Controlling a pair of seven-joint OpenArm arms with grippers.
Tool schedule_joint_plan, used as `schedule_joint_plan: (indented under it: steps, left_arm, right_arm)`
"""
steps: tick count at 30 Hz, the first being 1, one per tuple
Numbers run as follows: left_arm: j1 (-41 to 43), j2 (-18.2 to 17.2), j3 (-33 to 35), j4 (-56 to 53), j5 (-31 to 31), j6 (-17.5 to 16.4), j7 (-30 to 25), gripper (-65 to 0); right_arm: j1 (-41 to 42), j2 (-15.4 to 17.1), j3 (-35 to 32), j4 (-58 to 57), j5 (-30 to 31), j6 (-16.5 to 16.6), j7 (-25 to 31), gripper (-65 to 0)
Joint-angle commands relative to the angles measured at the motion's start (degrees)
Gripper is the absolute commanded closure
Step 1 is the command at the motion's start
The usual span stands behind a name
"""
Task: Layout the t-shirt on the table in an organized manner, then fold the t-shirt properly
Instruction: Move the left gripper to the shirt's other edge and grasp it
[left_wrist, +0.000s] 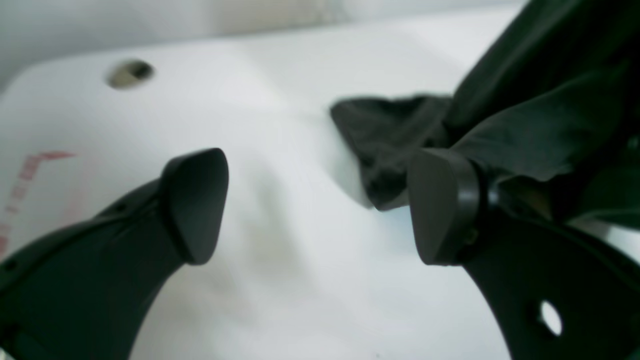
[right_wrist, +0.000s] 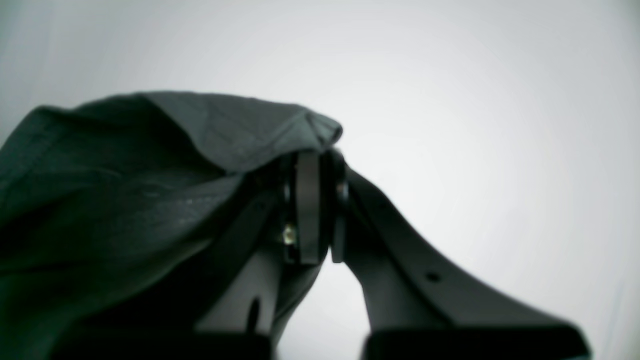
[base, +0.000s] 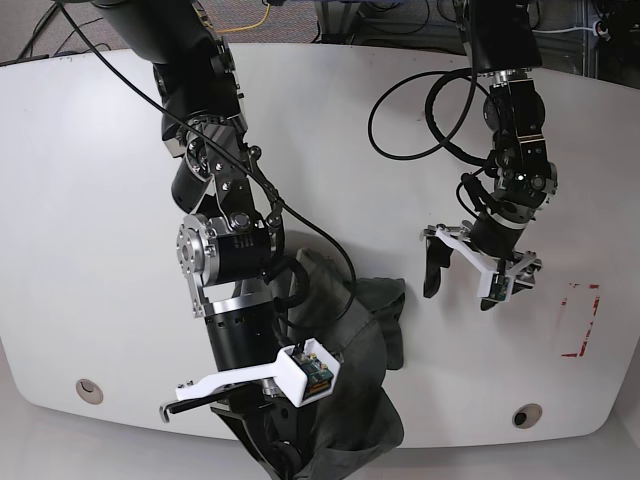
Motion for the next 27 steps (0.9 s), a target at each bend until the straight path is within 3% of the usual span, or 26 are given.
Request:
schedule_joint_plan:
  steps: [1,6,11,16,19,27]
  left_arm:
    - [-2.03,-1.07,0.9,-2.48,-0.47,-1.06,-1.88,-53.1]
    - [-3.35,-5.03,7.14,-7.93,1.02,-1.41,-2.05,-53.1]
    - [-3.88,-7.58,9.87,-10.39,0.93,-3.88,-1.79,-53.1]
    - [-4.23,-6.88,5.3,-11.1,0.06,-6.87,0.32,-53.2]
    - [-4.49,-4.68,0.73,-12.77,-3.55,-8.45,2.61,-53.2]
    - [-6.16,-4.06,-4.2,-18.22,-11.29,-8.54,5.33,-53.2]
  right_arm:
    - [1.58,-0.21,0.07,0.76,0.01,-1.03,1.45,0.0]
    - [1.05,-0.21,0.07,0.76,0.1,-1.03,1.45,0.0]
    - [0.7,-0.3,0.07,0.76,0.1,-1.03,1.45,0.0]
    - [-0.09,-0.56,0.07,0.76,0.1,-1.03,1.45,0.0]
    - [-0.35,-0.56,0.07,0.76,0.1,-1.03,1.45,0.0]
    - [-1.14,-0.56,0.07,0.76,0.19,-1.03,1.45,0.0]
